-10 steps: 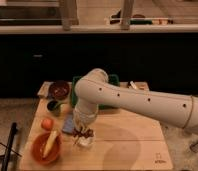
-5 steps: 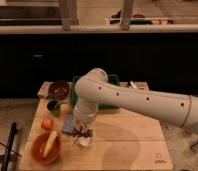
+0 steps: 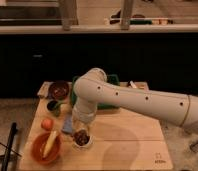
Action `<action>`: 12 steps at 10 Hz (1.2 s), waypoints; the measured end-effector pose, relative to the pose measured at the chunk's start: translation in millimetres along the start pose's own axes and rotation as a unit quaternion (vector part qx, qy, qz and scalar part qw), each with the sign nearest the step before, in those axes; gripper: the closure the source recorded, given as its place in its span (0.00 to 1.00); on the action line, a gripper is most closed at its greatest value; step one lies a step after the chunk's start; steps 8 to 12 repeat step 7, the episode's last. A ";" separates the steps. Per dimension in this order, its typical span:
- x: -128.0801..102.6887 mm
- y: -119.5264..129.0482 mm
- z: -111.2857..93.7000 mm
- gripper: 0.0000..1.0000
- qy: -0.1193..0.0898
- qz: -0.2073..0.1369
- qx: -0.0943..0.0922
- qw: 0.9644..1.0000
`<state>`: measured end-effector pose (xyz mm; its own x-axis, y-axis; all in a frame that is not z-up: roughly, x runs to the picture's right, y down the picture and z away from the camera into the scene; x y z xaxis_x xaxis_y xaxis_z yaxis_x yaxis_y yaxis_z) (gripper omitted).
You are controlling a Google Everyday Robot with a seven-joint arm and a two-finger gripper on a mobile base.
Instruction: Place grapes in paper cup
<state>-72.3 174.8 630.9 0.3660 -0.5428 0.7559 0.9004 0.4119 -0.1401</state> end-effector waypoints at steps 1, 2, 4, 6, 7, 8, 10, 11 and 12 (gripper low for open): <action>-0.3 -0.2 -0.1 0.20 0.001 -0.001 -0.001 1.000; -1.0 -1.1 -0.5 0.20 0.001 -0.002 -0.001 1.000; -1.6 -1.3 -1.7 0.20 0.002 -0.003 0.000 1.000; -0.1 0.0 -3.7 0.20 0.003 -0.001 0.003 1.000; -0.1 0.0 -5.2 0.20 0.005 -0.002 0.002 1.000; -0.1 0.0 -5.2 0.20 0.005 -0.002 0.002 1.000; -0.1 0.0 -5.2 0.20 0.005 -0.002 0.002 1.000; -0.1 0.0 -5.2 0.20 0.005 -0.002 0.002 1.000; -0.1 0.0 -5.2 0.20 0.005 -0.002 0.002 1.000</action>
